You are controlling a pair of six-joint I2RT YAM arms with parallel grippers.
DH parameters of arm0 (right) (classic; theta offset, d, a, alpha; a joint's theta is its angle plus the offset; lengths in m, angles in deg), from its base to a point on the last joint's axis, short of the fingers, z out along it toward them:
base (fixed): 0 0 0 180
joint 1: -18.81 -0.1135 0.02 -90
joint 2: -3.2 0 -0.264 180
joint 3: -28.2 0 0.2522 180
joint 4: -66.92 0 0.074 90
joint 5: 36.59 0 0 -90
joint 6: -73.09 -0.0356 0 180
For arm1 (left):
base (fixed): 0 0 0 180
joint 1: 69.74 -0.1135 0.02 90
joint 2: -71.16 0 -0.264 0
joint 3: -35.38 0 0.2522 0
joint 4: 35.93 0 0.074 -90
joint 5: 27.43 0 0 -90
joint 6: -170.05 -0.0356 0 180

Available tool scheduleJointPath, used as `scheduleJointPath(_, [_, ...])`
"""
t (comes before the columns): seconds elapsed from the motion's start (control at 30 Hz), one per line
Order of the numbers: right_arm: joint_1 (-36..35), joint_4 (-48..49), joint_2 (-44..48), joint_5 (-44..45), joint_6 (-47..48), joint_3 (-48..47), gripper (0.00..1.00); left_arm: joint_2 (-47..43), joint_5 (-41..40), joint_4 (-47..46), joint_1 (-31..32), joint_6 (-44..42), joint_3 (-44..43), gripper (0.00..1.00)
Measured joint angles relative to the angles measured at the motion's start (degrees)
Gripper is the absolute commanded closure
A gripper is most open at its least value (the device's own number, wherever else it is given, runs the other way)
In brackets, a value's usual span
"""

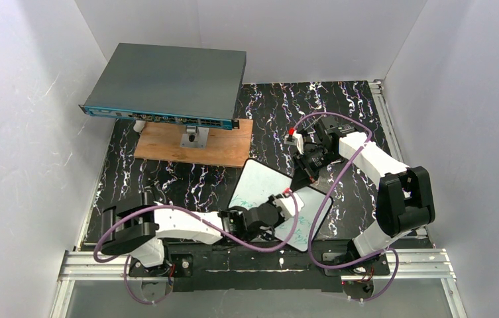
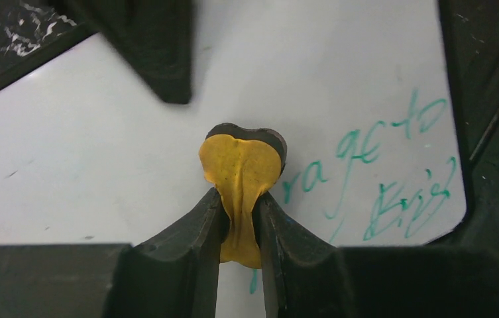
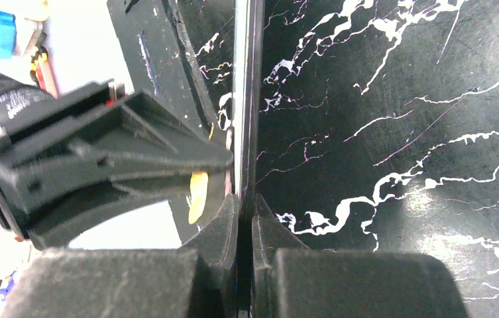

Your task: Erase the whiteboard

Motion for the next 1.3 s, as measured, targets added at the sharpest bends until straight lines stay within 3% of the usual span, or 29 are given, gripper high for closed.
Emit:
scheduleJointPath(0.3, [0.1,-0.3,0.0,0.1,0.5,0.0,0.99,4.3,-2.2,1.9,3.5,-6.3,-4.0,1.0])
scheduleJointPath(0.53, [-0.1,-0.1,0.0,-0.7,0.9,0.0,0.99,2.4,-5.9,0.4,3.2,0.7,-1.7,1.0])
scheduleJointPath(0.7, [-0.3,0.2,0.0,-0.7,0.7,0.0,0.99,-5.0,-1.5,0.3,-3.4,11.4,3.7,1.0])
scheduleJointPath(0.9, [-0.3,0.3,0.0,-0.6,0.4,0.0,0.99,-7.6,0.3,0.4,-7.3,15.1,5.5,1.0])
scheduleJointPath(1.03, [-0.1,0.2,0.0,-0.1,0.0,0.0,0.99,-5.9,-0.3,0.4,-5.7,12.6,4.3,1.0])
scheduleJointPath(1.3, [0.2,-0.5,0.0,0.0,0.3,0.0,0.99,3.3,-3.1,-2.3,3.5,-0.4,-0.8,1.0])
